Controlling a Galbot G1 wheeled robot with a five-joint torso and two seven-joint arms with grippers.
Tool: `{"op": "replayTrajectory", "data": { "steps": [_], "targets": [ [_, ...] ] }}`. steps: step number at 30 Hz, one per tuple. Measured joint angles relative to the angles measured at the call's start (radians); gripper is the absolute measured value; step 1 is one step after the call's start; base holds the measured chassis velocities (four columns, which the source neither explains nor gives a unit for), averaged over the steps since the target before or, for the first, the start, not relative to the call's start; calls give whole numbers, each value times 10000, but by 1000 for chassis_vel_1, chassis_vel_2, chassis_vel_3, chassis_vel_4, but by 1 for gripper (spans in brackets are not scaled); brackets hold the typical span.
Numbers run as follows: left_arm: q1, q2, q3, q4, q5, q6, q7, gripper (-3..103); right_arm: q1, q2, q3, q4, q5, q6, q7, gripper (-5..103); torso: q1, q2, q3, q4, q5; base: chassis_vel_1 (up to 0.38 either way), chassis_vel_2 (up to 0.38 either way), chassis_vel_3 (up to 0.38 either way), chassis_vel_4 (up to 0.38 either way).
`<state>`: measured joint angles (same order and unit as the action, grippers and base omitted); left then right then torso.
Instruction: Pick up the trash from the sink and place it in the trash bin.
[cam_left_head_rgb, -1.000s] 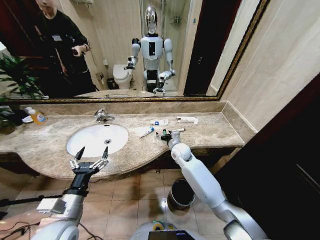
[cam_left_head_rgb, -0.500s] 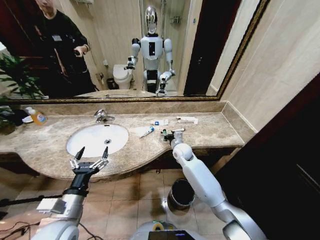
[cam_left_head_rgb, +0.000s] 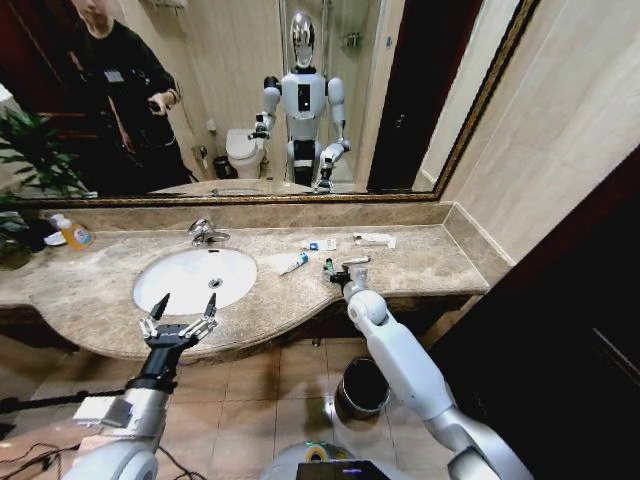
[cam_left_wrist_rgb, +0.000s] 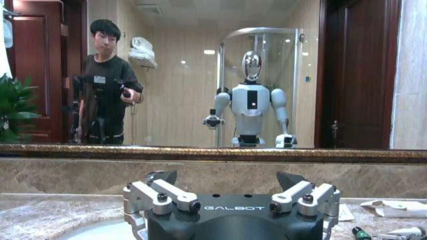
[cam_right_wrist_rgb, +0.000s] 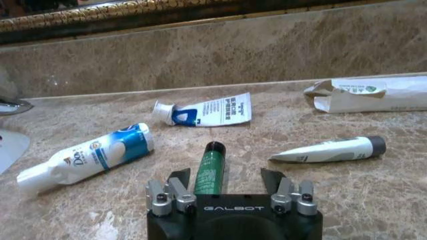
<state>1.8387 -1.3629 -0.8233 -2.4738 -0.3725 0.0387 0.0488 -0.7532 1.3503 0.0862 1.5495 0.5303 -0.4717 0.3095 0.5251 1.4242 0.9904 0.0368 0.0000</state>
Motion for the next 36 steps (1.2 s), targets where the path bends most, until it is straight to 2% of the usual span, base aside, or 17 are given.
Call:
{"op": "replayTrajectory", "data": {
  "steps": [3, 6, 9, 11, 17, 27, 29, 32, 36],
  "targets": [
    [0, 0, 0, 0, 0, 0, 0, 100, 0, 4, 1, -28, -35, 25, -29, 71, 0, 0, 0, 0, 0, 0, 0, 0, 0],
    [0, 0, 0, 0, 0, 0, 0, 100, -13, 14, 3, -59, -100, 61, -55, 60, 0, 2, 0, 0, -1, 0, 0, 0, 0],
    [0, 0, 0, 0, 0, 0, 1, 100, -40, 16, 4, -67, -143, 85, -69, 60, 0, 2, -1, 0, -1, 0, 0, 0, 0],
    [0, 0, 0, 0, 0, 0, 0, 100, -81, 18, 4, -73, -193, 130, -79, 52, 0, 2, -1, 0, -1, 0, 0, 0, 0],
    [0, 0, 0, 0, 0, 0, 0, 100, -113, 26, 4, -73, -233, 187, -88, 48, 0, 2, -1, 0, -1, 0, 0, 0, 0],
    [0, 0, 0, 0, 1, 0, 0, 100, -277, -49, -3, 113, -359, 267, -95, 17, 0, 1, 0, 0, 0, 0, 0, 0, 0],
    [0, 0, 0, 0, 0, 0, 0, 100, -309, -62, -4, 155, -371, 279, -100, 17, 0, 1, 0, 0, 0, 0, 0, 0, 0],
    [0, 0, 0, 0, 0, 0, 0, 100, -430, -120, 2, 353, -401, 328, -136, 9, 0, 1, 1, 0, 1, 0, 0, 0, 0],
    [0, 0, 0, 0, 0, 0, 0, 100, -627, -235, 37, 665, -629, 523, -273, 8, 0, -1, 1, 1, 1, 0, 0, 0, 0]
  ]
}}
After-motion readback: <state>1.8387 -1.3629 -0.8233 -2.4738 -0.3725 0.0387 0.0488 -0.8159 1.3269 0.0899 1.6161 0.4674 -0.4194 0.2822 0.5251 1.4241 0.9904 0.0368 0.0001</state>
